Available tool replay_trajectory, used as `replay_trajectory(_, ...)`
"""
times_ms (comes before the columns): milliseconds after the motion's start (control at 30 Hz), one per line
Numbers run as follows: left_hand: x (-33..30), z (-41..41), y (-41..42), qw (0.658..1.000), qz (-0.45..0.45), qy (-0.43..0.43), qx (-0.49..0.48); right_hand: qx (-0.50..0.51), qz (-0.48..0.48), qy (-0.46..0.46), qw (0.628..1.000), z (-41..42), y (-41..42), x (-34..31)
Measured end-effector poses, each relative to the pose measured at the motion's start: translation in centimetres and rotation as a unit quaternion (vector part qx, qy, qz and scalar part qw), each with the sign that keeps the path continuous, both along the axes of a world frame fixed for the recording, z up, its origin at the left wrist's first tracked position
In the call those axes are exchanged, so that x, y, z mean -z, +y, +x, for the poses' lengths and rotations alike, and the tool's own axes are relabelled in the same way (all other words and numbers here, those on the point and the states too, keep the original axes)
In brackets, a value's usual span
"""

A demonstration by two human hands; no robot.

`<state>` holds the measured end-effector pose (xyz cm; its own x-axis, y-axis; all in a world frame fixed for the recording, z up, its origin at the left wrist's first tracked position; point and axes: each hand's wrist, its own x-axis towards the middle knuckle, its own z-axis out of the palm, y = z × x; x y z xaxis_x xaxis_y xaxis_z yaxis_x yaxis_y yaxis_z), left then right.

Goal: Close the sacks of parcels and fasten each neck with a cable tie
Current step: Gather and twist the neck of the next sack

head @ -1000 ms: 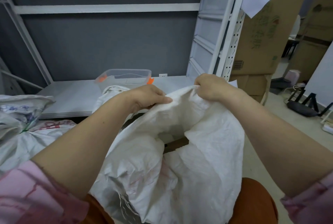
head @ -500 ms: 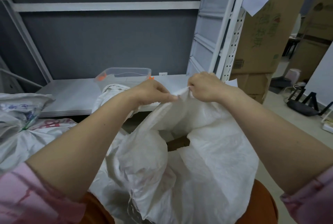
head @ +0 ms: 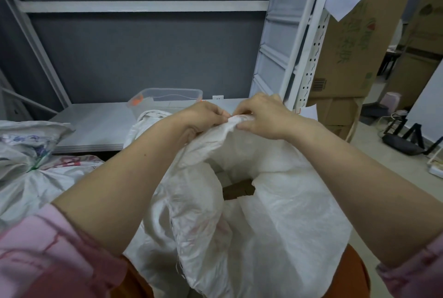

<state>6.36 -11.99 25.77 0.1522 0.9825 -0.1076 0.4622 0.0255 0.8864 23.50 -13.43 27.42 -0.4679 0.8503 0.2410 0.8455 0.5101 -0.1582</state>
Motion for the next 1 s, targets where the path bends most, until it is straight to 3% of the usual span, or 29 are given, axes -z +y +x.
replay_trajectory(67, 0.0, 0.3, -0.2, 1.0, 0.0, -0.027, -0.014, 0.005, 0.025, 0.001, 1.0, 0.0, 0.5, 0.1)
replay_trajectory(200, -0.4, -0.2, -0.9, 0.985, 0.079, 0.144, -0.056, 0.066, 0.007, -0.022, 0.998, 0.5, 2.0, 0.7)
replay_trajectory(400, 0.0, -2.9, -1.5, 0.984, -0.022, 0.178, 0.014, 0.156, -0.008, -0.026, 0.987, 1.5, 3.0, 0.7)
replay_trajectory(600, 1.4, -3.3, -0.7, 0.996, -0.079, 0.048, 0.007, 0.207, 0.014, -0.072, 0.976, 1.7, 2.7, 0.3)
replay_trajectory(667, 1.3, -2.9, -0.4, 0.995, -0.095, -0.036, 0.001, 0.145, 0.016, -0.039, 0.988, 1.5, 2.3, 0.3)
replay_trajectory(767, 0.6, -2.2, -0.4, 0.978, -0.118, -0.171, -0.001, -0.05, -0.04, 0.049, 0.997, 0.4, 1.3, 0.6)
replay_trajectory(833, 0.3, -2.1, -0.5, 0.967, -0.139, -0.214, 0.014, -0.105, -0.057, 0.034, 0.992, -0.3, 0.9, 0.9)
replay_trajectory(933, 0.3, -1.6, -0.9, 0.981, -0.124, -0.149, -0.002, -0.071, -0.041, 0.029, 0.996, -0.4, 0.8, 0.9)
replay_trajectory(1000, 0.1, -0.8, -1.6, 0.997, -0.033, 0.012, -0.066, -0.03, -0.043, 0.016, 0.998, -0.3, 1.0, 0.9)
